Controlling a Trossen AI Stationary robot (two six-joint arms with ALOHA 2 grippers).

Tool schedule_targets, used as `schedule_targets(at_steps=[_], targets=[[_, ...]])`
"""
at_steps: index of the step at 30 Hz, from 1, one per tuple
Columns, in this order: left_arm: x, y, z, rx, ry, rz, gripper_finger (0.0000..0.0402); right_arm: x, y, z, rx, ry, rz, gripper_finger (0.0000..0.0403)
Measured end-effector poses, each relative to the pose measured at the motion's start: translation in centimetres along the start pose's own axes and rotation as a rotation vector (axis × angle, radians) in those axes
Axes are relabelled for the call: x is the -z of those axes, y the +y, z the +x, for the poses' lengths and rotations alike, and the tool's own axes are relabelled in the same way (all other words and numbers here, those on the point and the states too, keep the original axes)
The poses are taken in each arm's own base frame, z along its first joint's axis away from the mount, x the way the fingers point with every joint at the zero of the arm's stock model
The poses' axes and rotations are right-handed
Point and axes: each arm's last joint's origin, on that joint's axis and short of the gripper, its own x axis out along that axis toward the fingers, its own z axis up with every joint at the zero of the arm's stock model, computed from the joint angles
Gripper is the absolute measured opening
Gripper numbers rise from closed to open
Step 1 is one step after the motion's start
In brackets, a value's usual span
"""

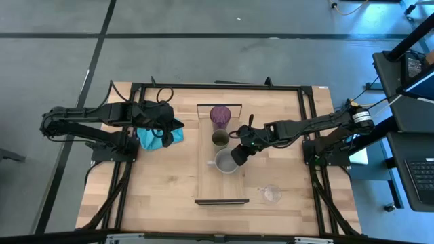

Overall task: Stack small to large cups/mugs on shelf
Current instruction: Put the light gray mug on the shelf

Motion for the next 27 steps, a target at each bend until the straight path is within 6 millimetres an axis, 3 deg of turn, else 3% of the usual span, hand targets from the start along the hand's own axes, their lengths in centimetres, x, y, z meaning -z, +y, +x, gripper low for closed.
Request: schedule_targets(at_steps=[13,27], targets=[[0.0,0.0,0.0,0.0,0.0,-0.001,0.0014,-0.2,0.3,2.0,-0.014,-0.021,0.004,0.0062],[0.0,0.0,0.0,0.0,0.002,-0.003,0.0014,-0.5,-0.2,-0.2,0.002,-0.031,-0.014,0.0062]])
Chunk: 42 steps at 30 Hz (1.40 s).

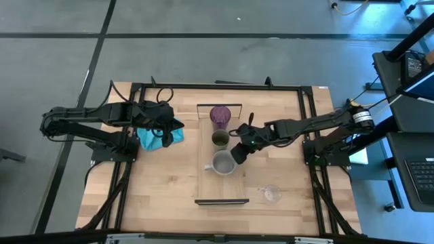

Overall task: Stack small to large cups/mugs on shelf
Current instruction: Put the light gray mug on the shelf

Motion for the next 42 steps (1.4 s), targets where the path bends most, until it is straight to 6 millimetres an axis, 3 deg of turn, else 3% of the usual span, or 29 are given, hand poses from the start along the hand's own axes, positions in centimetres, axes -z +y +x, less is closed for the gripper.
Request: schedule_targets(at_steps=[4,10,20,32,42], targets=[[0.2,0.0,0.0,-0.005,0.017,0.0,0.0014,0.4,-0.6,-0.9,0.057,0.04,0.003,0.0054],[0.3,0.1,0.0,-0.008,0.028,0.0,0.0014,1.4,-0.4,-1.2,0.05,0.117,0.022,0.0006],[0.3,0.1,0.0,-0.011,0.026,0.0,0.0014,3.5,0.8,-1.1,0.04,0.16,0.09,0.0006],[0.3,0.1,0.0,-0.011,0.025,-0.001,0.0014,3.7,1.3,1.2,0.042,0.128,0.11,0.0006],[0.3,0.1,0.0,-0.011,0.026,0.0,0.0014,4.2,1.5,2.4,0.008,0.209,0.113,0.0005]])
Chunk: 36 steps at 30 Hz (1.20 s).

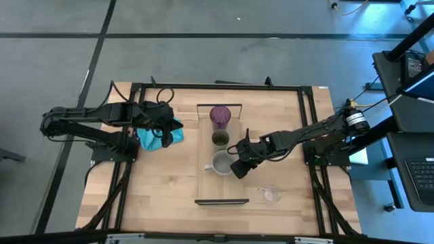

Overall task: Stack small to large cups/mugs on shelf
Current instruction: Put the light gray mug on the shelf

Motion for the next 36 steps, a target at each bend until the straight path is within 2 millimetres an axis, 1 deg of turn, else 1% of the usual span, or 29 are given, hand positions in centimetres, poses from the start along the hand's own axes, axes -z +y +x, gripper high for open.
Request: schedule_targets(at_steps=[5,8,17,24,30,36], targets=[[0.0,0.0,0.0,0.0,-0.001,0.0,0.0014,-0.1,0.2,0.7,-0.016,-0.008,-0.004,0.0003],[0.0,0.0,0.0,0.0,0.0,0.0,0.0014,-0.1,0.1,0.9,0.004,-0.009,-0.001,0.0005],[0.0,0.0,0.0,-0.001,0.003,0.001,0.0014,-0.4,-0.3,0.7,0.069,-0.109,0.002,0.0004],[0.0,0.0,0.0,-0.002,0.005,0.001,0.0014,-0.7,-0.6,0.7,0.093,-0.122,0.012,0.0005],[0.1,0.0,0.0,-0.002,0.006,0.001,0.0014,-0.6,-1.1,0.6,0.163,-0.142,0.015,0.0005],[0.0,0.0,0.0,-0.002,0.006,0.002,0.0014,-0.8,-1.2,0.6,0.17,-0.165,0.015,0.0005]])
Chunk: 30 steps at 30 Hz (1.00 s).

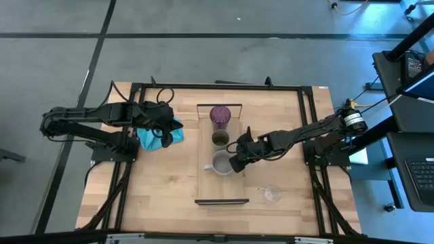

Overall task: Stack small to large cups/mugs on shelf
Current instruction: Put the light gray mug on the shelf

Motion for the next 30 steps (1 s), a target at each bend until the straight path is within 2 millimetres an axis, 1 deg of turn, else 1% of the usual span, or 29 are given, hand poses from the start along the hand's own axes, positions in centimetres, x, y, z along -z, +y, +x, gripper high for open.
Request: schedule_targets(at_steps=[7,13,30], targets=[[0.0,0.01,0.0,0.0,0.0,0.0,0.0014,-0.12,0.21,0.0,-0.023,-0.01,-0.002,0.0006],[0.0,0.0,-0.01,0.0,0.0,0.0,0.0014,-0.26,0.7,-0.02,-0.083,-0.003,-0.018,0.0006],[0.0,0.0,-0.01,0.0,0.0,0.0,0.0014,-0.37,0.98,-0.05,-0.113,-0.012,-0.016,0.0006]])
